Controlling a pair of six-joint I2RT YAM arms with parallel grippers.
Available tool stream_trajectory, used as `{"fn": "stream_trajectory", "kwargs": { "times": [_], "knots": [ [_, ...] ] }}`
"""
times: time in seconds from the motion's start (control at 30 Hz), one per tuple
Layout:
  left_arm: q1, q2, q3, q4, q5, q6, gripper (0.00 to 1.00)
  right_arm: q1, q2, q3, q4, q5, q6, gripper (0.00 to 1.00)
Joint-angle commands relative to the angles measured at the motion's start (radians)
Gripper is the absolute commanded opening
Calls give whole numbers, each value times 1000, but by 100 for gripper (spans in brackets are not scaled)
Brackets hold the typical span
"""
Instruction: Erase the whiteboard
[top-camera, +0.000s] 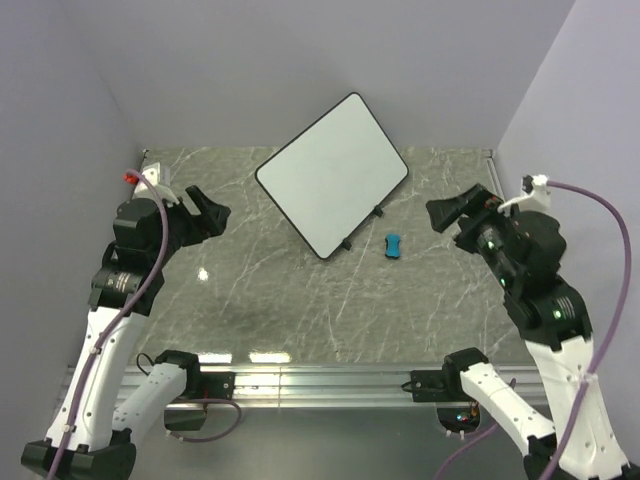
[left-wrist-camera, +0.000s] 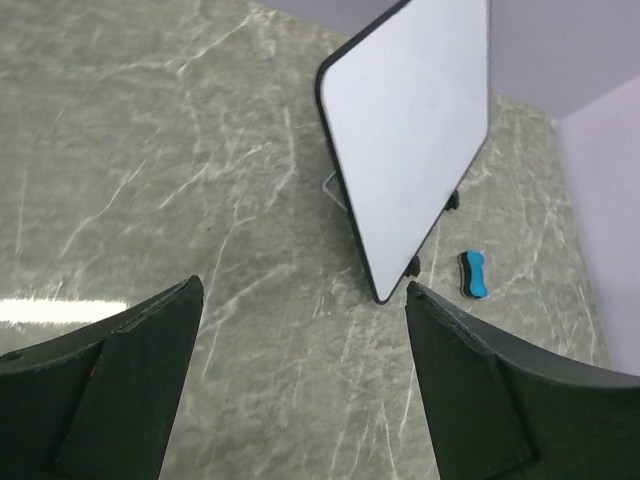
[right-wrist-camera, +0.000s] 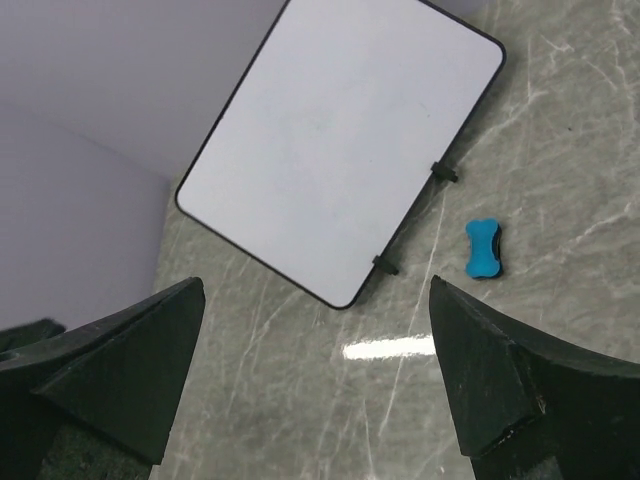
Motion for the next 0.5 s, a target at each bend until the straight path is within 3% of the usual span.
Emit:
{"fn": "stream_trajectory", "kwargs": {
  "times": [0.0,0.47],
  "knots": [
    [-3,-17,-17,-47,-90,-75,88,6,-75,-3,-73,-39,-54,100],
    [-6,109,256,-122,-226,27,90,5,-74,5,-58,-60,-31,100]
  ]
}}
